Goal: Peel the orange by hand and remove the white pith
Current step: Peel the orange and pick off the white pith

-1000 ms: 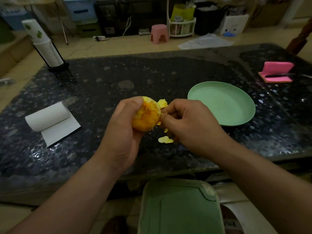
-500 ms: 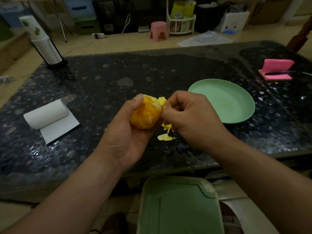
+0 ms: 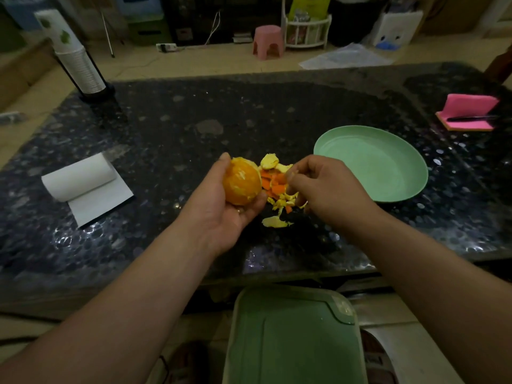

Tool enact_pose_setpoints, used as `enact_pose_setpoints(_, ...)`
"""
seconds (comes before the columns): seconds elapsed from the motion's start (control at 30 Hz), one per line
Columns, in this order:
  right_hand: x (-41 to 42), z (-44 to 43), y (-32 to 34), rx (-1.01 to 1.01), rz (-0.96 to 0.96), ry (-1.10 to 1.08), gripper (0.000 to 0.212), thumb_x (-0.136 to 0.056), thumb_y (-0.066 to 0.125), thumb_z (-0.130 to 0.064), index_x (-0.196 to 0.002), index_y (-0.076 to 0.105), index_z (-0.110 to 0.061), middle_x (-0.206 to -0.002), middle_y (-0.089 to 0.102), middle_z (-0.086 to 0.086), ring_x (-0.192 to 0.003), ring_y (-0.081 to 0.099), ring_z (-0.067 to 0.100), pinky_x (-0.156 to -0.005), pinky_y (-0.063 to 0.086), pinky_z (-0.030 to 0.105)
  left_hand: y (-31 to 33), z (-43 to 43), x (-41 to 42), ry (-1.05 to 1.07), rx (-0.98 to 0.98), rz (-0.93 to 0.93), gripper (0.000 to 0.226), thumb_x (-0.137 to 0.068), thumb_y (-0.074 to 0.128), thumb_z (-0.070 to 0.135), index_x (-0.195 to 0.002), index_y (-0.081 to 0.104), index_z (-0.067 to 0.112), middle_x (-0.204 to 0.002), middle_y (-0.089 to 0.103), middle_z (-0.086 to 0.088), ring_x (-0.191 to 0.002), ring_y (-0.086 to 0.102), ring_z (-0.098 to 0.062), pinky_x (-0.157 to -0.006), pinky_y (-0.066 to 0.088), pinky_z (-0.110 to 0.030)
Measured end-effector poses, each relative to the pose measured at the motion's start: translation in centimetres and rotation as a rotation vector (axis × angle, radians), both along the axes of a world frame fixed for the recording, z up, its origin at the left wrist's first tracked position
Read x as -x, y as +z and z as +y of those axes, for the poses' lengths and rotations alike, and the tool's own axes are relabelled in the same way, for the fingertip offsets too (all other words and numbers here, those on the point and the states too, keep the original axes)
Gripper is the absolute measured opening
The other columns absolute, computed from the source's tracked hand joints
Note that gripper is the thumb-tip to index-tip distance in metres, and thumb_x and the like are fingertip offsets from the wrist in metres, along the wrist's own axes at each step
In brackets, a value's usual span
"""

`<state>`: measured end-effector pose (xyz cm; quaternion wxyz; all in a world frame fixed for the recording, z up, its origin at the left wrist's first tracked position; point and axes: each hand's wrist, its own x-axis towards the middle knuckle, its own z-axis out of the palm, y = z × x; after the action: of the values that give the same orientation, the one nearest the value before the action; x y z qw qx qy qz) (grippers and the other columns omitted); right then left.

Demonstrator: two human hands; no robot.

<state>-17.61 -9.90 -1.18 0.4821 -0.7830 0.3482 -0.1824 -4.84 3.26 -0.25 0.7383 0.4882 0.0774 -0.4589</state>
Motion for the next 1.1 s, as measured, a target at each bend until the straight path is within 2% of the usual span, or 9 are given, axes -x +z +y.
enact_pose_setpoints(0.13, -0.1, -0.4, -0.1, -0.016, -0.021, 0.049, 0.006, -0.1, 0.07, -0.028, -0.105, 0.073, -0.028, -0.09, 0.077, -0.003, -0.08, 0.075, 0.012, -0.073, 0.065, 0.039, 0.3, -0.1, -0.5, -0.072, 0.069, 0.005, 0.045, -0.098, 0.072, 0.039, -0.135, 0.062, 0.015, -0.131, 0.069, -0.021, -0.098, 0.075, -0.033, -0.078, 0.065, -0.042)
enact_pose_setpoints(0.2, -0.2, -0.6, -0.1, -0.051, -0.031, 0.11, 0.016, -0.1, 0.072, -0.031, -0.116, 0.072, -0.032, -0.098, 0.078, -0.005, -0.089, 0.075, 0.011, -0.082, 0.065, 0.046, 0.4, -0.1, -0.6, -0.151, 0.123, 0.033, 0.043, -0.101, 0.065, 0.033, -0.139, 0.06, 0.012, -0.135, 0.068, -0.022, -0.101, 0.074, -0.033, -0.085, 0.064, -0.04)
enact_pose_setpoints(0.27, -0.3, -0.5, 0.1, -0.113, -0.069, 0.156, 0.019, -0.1, 0.072, -0.031, -0.119, 0.072, -0.032, -0.103, 0.078, -0.004, -0.094, 0.076, 0.014, -0.086, 0.064, 0.049, 0.3, 0.0, -0.6, -0.238, 0.156, 0.059, 0.047, -0.104, 0.057, 0.036, -0.143, 0.057, 0.009, -0.135, 0.069, -0.023, -0.103, 0.072, -0.031, -0.088, 0.061, -0.037)
enact_pose_setpoints(0.4, 0.1, -1.0, 0.5, -0.076, -0.118, 0.146, 0.015, -0.1, 0.071, -0.031, -0.114, 0.076, -0.03, -0.098, 0.079, -0.007, -0.092, 0.076, 0.01, -0.085, 0.063, 0.043, 0.4, -0.1, -0.9, -0.333, 0.135, -0.008, 0.052, -0.107, 0.047, 0.049, -0.137, 0.064, 0.01, -0.121, 0.072, -0.023, -0.087, 0.068, -0.029, -0.074, 0.061, -0.034)
enact_pose_setpoints(0.57, 0.1, -0.7, 1.0, -0.009, -0.133, 0.112, 0.003, -0.098, 0.075, -0.031, -0.098, 0.076, -0.028, -0.087, 0.078, -0.006, -0.083, 0.076, 0.01, -0.081, 0.064, 0.047, 0.4, -0.2, -1.0, -0.332, 0.102, -0.074, 0.048, -0.103, 0.048, 0.042, -0.136, 0.062, 0.01, -0.115, 0.074, -0.02, -0.086, 0.069, -0.028, -0.073, 0.057, -0.036)
enact_pose_setpoints(0.73, 0.1, -0.6, 1.2, 0.057, -0.104, 0.106, 0.008, -0.096, 0.077, -0.035, -0.093, 0.075, -0.028, -0.083, 0.078, -0.007, -0.077, 0.074, 0.01, -0.077, 0.064, 0.047, 0.2, -0.5, -0.9, -0.309, 0.071, -0.153, 0.046, -0.104, 0.047, 0.04, -0.139, 0.061, 0.012, -0.116, 0.076, -0.016, -0.087, 0.071, -0.025, -0.071, 0.055, -0.036)
enact_pose_setpoints(0.9, 0.3, -0.5, 1.1, 0.162, -0.06, 0.113, 0.009, -0.096, 0.076, -0.03, -0.087, 0.075, -0.027, -0.078, 0.075, -0.009, -0.069, 0.071, 0.008, -0.068, 0.061, 0.035, 0.1, -0.5, -0.5, -0.276, 0.055, -0.215, 0.042, -0.105, 0.048, 0.036, -0.137, 0.061, 0.013, -0.12, 0.076, -0.016, -0.09, 0.072, -0.023, -0.075, 0.057, -0.037)
enact_pose_setpoints(1.03, 0.3, -0.2, 1.0, 0.254, -0.001, 0.104, 0.009, -0.092, 0.076, -0.024, -0.084, 0.074, -0.027, -0.074, 0.073, -0.011, -0.069, 0.068, 0.004, -0.06, 0.052, 0.018, 0.0, -0.5, -0.2, -0.27, 0.04, -0.23, 0.039, -0.105, 0.049, 0.034, -0.135, 0.062, 0.013, -0.126, 0.075, -0.018, -0.091, 0.073, -0.023, -0.07, 0.061, -0.035)
enact_pose_setpoints(1.1, 0.2, -0.2, 1.2, 0.289, 0.004, 0.089, 0.009, -0.092, 0.076, -0.024, -0.083, 0.073, -0.027, -0.073, 0.072, -0.011, -0.069, 0.067, 0.003, -0.058, 0.049, 0.015, 0.2, -0.6, -0.2, -0.271, 0.048, -0.238, 0.039, -0.106, 0.048, 0.035, -0.135, 0.062, 0.013, -0.126, 0.075, -0.018, -0.094, 0.074, -0.024, -0.071, 0.062, -0.036)
